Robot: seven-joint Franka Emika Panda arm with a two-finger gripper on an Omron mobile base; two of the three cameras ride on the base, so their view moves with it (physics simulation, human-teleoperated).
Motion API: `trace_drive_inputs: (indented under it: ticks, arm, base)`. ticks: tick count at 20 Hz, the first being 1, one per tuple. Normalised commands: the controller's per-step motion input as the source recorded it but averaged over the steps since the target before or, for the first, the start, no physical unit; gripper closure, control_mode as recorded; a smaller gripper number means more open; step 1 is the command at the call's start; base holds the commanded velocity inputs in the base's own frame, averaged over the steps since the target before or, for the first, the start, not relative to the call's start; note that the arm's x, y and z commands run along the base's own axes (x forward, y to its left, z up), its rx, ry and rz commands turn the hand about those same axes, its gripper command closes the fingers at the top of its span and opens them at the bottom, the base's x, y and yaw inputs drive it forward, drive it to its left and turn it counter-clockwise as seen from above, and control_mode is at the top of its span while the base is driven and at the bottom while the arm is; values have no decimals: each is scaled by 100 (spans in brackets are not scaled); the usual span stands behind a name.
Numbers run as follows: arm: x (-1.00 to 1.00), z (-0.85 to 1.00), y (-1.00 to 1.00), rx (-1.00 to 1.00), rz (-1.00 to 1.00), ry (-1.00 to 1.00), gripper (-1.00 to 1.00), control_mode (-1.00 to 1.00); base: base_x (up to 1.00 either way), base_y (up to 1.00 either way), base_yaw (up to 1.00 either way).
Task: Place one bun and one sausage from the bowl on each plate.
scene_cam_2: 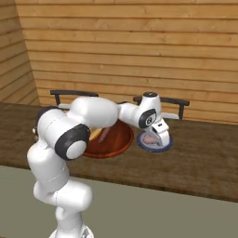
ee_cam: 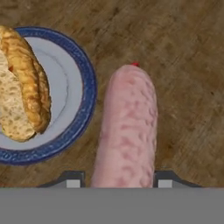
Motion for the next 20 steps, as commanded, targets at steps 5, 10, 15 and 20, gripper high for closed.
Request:
trace_drive_inputs:
  ticks: [5,10,15,20]
  arm:
    - [36,-49,-16,-3,0,-2,100,-100]
    - [47,-37,-3,-1,0,-3,100,-100]
    - [52,-19,-4,0,0,-1,100,-100]
    - [33,-17,0,0,0,-1,-100,-100]
  base:
    - [0,0,0]
    - [0,0,0]
    - [0,0,0]
    - [0,0,0]
